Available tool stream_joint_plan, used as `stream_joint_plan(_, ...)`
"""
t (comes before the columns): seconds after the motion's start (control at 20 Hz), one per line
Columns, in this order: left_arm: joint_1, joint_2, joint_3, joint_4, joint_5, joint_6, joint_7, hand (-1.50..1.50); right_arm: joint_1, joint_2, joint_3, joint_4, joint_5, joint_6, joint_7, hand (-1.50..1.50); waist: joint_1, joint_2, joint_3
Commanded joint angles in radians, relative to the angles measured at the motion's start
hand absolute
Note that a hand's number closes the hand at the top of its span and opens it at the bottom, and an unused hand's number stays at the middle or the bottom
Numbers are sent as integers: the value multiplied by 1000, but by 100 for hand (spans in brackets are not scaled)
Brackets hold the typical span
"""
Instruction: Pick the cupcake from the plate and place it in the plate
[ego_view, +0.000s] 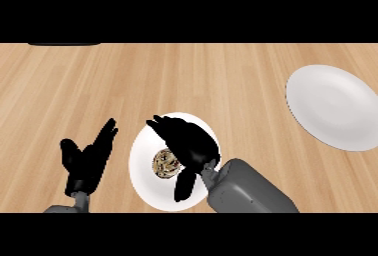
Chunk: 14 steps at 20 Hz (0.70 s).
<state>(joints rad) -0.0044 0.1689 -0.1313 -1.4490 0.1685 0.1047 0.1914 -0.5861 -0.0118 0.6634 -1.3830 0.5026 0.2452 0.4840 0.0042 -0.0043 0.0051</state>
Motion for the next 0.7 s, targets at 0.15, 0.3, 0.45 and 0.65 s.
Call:
stream_joint_plan(0.15,33,-31,-12,14,-15,-11,18,0,8,12,2,60,85,-1,-7,-150,0,4,-5)
stream_joint_plan(0.3,-1,-6,30,57,-3,-38,20,0,-42,12,63,112,40,-65,35,-150,4,5,-5)
stream_joint_plan(0.45,16,-34,8,9,-9,-25,47,0,-44,12,116,149,1,-109,36,-150,8,5,-5)
stream_joint_plan(0.65,-3,-32,31,53,-17,-36,21,0,-89,12,109,286,2,-133,-68,-150,9,7,-5)
